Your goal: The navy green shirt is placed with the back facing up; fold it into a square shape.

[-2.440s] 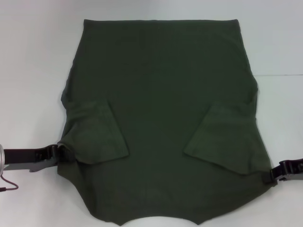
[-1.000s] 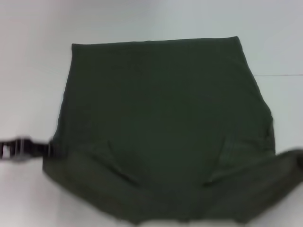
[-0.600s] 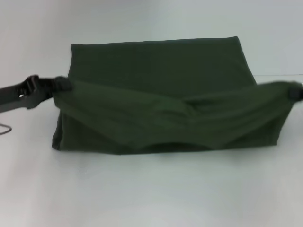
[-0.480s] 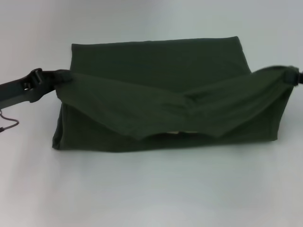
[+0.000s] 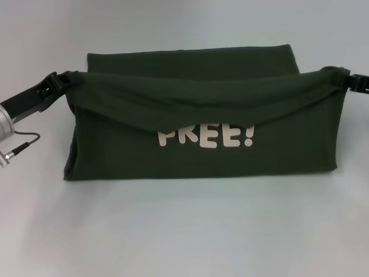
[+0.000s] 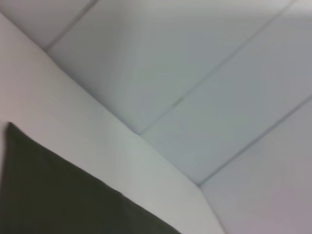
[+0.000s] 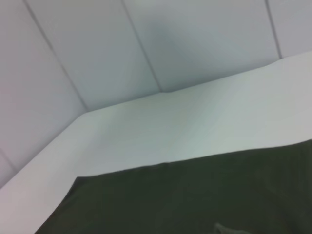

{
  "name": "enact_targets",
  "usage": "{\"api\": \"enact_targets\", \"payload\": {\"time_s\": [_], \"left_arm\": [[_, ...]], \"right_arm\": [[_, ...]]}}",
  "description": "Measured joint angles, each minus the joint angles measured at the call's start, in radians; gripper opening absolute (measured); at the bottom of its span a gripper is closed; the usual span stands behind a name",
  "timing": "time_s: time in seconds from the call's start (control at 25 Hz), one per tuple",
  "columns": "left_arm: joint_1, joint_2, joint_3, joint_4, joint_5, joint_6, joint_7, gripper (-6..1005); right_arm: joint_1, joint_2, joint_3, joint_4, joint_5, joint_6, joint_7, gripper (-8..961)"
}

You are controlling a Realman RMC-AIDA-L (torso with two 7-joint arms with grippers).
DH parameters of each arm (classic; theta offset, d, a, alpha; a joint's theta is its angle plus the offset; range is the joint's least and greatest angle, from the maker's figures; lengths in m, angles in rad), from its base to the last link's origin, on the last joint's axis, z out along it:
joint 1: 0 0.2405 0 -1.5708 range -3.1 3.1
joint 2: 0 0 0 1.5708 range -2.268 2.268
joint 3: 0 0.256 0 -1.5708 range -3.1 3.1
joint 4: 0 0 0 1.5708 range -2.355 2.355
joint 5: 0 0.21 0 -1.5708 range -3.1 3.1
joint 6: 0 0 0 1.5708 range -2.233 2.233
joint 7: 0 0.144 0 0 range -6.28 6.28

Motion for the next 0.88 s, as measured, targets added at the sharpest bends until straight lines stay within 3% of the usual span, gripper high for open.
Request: {"api": "enact_targets", "payload": {"time_s": [0.24,0.68,0.88], "left_arm": [[-0.012,-0.010,0.003,-0.042,-0.009,-0.083,0.050,37],[-0.034,-0.064,0.002,-0.051,-0.026,-0.220,0.117,37],[-0.044,-0.087,0.000,-0.053,-0.027,-0.258,0.141,37]], "right_arm": [[0.035,0.017,-0.023,0.050,0.016,0.110,-0.031,157],[0.060,0.056,-0.044,0.079,0.022,0.260,-0.032,190],[0.063,0.060,-0.051,0.087,0.026,0.295,-0.032,204]]}}
